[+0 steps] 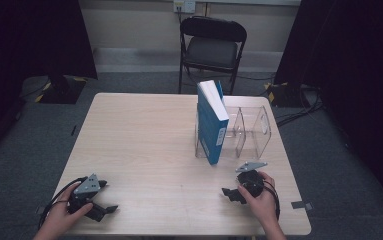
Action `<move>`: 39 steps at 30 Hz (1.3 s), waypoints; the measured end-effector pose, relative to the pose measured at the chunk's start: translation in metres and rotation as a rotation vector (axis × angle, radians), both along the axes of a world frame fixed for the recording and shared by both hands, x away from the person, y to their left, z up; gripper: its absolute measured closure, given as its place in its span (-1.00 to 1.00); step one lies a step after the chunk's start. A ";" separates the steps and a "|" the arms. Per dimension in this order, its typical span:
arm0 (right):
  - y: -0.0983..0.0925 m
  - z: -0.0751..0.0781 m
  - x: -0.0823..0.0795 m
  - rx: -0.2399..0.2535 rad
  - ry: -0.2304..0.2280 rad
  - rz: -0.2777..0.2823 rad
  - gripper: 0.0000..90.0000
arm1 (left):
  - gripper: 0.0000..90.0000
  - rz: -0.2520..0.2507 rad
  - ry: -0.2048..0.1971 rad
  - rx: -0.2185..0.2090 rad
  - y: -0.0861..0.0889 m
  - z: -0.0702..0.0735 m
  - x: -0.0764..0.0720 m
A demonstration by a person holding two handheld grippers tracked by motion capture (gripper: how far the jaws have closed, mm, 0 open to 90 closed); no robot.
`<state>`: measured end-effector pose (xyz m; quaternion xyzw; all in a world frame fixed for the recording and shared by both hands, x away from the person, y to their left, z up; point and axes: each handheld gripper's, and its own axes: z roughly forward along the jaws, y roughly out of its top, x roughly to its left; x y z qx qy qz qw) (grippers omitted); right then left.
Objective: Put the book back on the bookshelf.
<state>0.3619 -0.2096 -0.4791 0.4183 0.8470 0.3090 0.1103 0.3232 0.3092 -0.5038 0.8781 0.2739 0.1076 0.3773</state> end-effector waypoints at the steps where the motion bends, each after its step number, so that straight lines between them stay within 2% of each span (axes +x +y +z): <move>1: 0.000 -0.001 0.000 -0.002 0.005 0.001 -0.57 | -0.98 0.000 -0.001 0.000 0.000 0.000 0.000; 8: -0.001 -0.006 -0.002 -0.020 -0.033 0.029 -0.59 | -0.98 0.000 -0.001 0.000 0.000 0.000 0.000; 11: -0.003 -0.010 -0.003 -0.040 -0.082 0.054 -0.62 | -0.98 0.000 0.000 0.000 0.000 0.000 0.000; 24: -0.011 -0.021 -0.004 0.045 -0.167 0.067 -0.71 | -0.98 0.000 -0.001 0.000 0.000 0.000 0.000; 39: -0.012 -0.021 -0.004 0.045 -0.172 0.078 -0.71 | -0.98 0.000 -0.001 0.000 0.000 0.000 0.000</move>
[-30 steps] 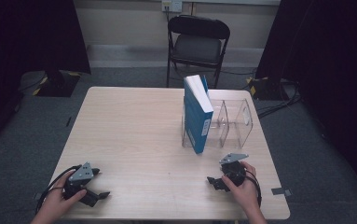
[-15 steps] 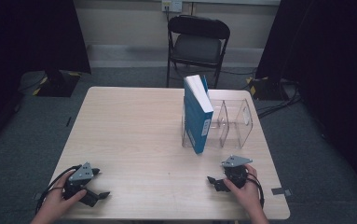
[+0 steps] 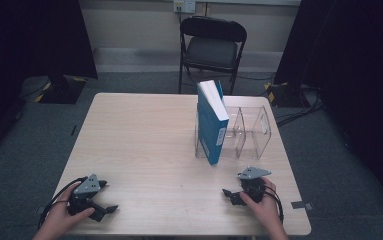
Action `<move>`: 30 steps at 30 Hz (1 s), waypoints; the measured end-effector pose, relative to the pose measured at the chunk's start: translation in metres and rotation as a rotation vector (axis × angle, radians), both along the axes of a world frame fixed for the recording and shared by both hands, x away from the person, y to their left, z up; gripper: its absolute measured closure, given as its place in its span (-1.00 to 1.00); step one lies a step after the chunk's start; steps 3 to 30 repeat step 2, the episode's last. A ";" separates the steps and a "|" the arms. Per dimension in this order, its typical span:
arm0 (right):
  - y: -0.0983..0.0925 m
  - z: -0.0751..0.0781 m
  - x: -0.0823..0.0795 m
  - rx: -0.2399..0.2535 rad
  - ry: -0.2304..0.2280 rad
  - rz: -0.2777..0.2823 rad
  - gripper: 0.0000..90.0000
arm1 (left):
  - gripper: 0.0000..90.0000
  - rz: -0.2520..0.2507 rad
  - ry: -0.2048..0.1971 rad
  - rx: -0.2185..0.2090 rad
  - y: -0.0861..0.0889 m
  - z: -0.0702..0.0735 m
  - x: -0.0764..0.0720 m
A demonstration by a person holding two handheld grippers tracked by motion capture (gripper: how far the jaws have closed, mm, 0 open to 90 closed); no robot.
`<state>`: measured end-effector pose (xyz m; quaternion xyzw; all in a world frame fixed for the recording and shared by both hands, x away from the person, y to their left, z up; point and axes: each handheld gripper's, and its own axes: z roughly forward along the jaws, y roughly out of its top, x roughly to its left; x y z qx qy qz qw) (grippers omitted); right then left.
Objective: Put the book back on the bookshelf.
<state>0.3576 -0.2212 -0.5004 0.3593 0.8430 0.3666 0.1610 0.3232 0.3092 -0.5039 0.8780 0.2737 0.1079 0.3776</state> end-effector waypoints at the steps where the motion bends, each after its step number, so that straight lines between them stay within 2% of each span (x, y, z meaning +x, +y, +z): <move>1: 0.000 0.000 0.000 0.000 0.000 0.000 -0.71 | -0.98 0.000 0.000 0.000 0.000 0.000 0.000; 30: 0.000 0.000 0.000 0.000 0.000 0.000 -0.71 | -0.98 0.000 0.000 0.000 0.000 0.000 0.000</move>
